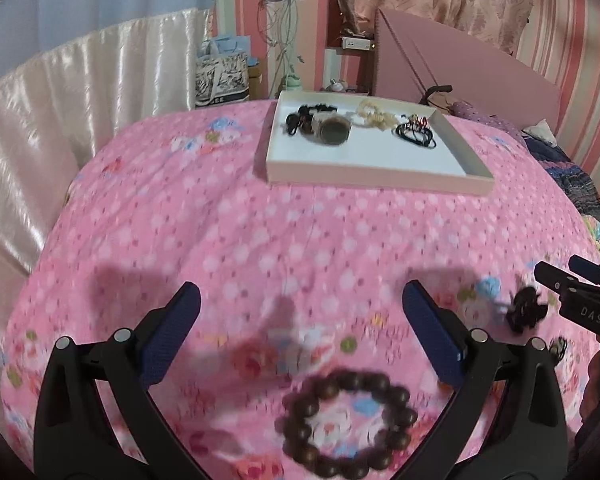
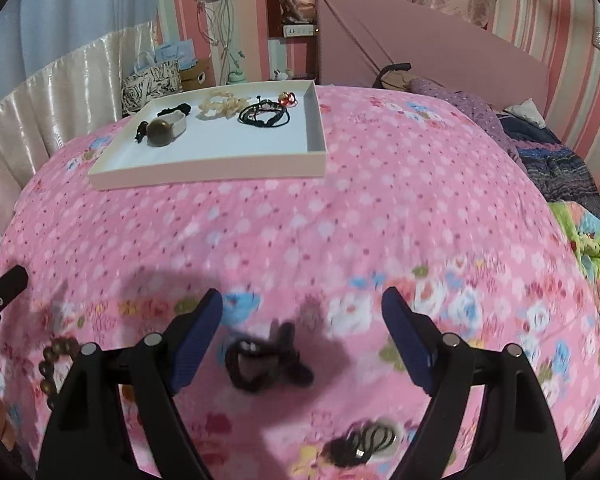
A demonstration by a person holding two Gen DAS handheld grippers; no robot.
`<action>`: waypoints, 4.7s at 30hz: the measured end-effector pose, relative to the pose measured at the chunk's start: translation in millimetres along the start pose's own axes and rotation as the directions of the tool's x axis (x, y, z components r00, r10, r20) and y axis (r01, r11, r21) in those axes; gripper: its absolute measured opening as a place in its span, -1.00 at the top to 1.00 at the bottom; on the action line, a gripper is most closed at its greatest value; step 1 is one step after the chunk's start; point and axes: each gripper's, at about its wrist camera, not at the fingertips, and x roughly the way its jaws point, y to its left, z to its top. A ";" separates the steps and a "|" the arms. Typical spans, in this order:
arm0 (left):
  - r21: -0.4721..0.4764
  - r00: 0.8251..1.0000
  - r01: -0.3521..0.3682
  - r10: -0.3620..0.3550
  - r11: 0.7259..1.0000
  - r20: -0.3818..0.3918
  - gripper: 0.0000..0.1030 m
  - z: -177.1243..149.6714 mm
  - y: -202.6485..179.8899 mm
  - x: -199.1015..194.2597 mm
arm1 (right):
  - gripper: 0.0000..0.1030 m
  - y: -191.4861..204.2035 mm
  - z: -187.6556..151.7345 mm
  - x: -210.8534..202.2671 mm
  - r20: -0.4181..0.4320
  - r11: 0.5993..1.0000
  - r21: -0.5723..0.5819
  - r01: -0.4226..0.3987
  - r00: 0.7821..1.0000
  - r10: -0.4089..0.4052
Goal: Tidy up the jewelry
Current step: 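Lift both tools out of the tray toward the bead bracelet and claw clip, then grasp the wooden bead bracelet with the left tool while the right grasps the black claw clip, then carry the bead bracelet and claw clip into the tray and open both tools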
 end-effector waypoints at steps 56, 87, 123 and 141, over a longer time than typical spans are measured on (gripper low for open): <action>0.060 0.993 0.025 -0.018 0.998 -0.118 -0.17 -67.7 -10.0 36.8 | -0.56 13.9 -54.1 23.5 0.039 0.999 -0.034 0.002 0.999 -0.001; 0.048 0.992 0.062 -0.056 0.997 -0.113 0.50 -67.3 -8.4 38.4 | -0.04 17.7 -52.3 26.1 0.029 0.997 -0.052 -0.065 0.997 0.066; 0.154 0.995 0.094 -0.100 0.984 0.030 0.66 67.2 -19.4 7.6 | -0.02 28.9 83.6 12.6 0.138 0.996 -0.051 -0.067 0.988 0.074; 0.119 0.987 0.148 -0.154 0.982 0.045 0.66 173.1 -38.7 68.4 | -0.02 40.8 168.4 87.6 0.069 0.999 -0.031 -0.010 0.998 0.012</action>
